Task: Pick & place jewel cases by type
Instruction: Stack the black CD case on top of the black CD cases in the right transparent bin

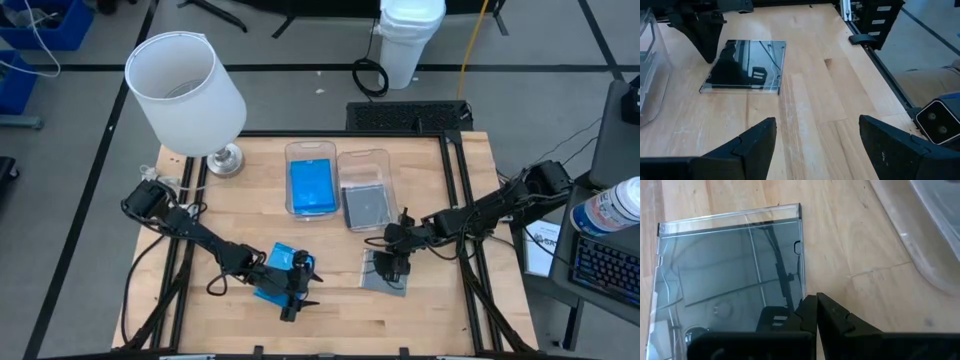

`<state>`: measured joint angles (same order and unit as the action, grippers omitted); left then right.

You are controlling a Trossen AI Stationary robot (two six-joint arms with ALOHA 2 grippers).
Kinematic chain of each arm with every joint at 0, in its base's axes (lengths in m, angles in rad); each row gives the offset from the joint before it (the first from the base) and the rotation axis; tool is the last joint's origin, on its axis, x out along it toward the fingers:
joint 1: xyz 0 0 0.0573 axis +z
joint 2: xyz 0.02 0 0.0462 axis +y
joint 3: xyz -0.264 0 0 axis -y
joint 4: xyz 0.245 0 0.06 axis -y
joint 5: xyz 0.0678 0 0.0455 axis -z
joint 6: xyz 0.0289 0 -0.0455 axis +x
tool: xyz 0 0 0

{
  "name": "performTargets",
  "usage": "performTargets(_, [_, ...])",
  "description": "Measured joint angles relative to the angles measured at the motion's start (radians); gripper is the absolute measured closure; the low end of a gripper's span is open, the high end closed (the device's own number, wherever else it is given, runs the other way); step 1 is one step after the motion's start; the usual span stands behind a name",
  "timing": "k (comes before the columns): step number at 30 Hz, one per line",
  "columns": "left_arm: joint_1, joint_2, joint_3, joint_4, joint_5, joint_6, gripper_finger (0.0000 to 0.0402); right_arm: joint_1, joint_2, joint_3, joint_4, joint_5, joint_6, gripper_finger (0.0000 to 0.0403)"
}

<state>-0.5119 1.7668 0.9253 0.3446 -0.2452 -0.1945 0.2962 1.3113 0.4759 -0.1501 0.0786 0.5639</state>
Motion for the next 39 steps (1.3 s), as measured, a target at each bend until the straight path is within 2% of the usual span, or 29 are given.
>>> performTargets(3, [-0.003,0.000,0.000,-0.003,0.001,-0.010,0.0117,-0.002,-0.005,0.000,-0.002,0.029,-0.015,0.0403])
performTargets(8, [-0.010,0.000,0.000,-0.004,0.008,-0.010,0.0117,-0.003,-0.033,0.000,-0.001,0.149,-0.025,0.0403])
performTargets(17, [-0.011,0.000,0.000,-0.029,0.008,-0.010,0.0117,0.008,-0.127,0.002,-0.001,0.200,-0.038,0.0403])
performTargets(21, [-0.012,0.000,0.000,-0.034,0.008,-0.010,0.0117,0.097,-0.145,0.002,-0.011,0.174,-0.094,0.0403])
performTargets(26, [-0.027,0.000,0.000,-0.064,0.008,0.025,0.0117,0.269,-0.138,0.003,0.021,0.386,-0.201,0.0403])
performTargets(30, [-0.028,0.001,0.000,-0.059,0.008,0.028,0.0117,0.320,-0.138,0.004,0.017,0.501,-0.086,0.0403])
performTargets(34, [-0.027,0.001,0.000,-0.057,0.006,0.024,0.0117,0.310,-0.134,0.004,0.015,0.499,0.061,0.0403])
performTargets(39, [-0.027,0.001,0.000,-0.047,0.001,0.049,0.0117,0.301,-0.075,0.004,0.024,0.455,0.079,0.0403])
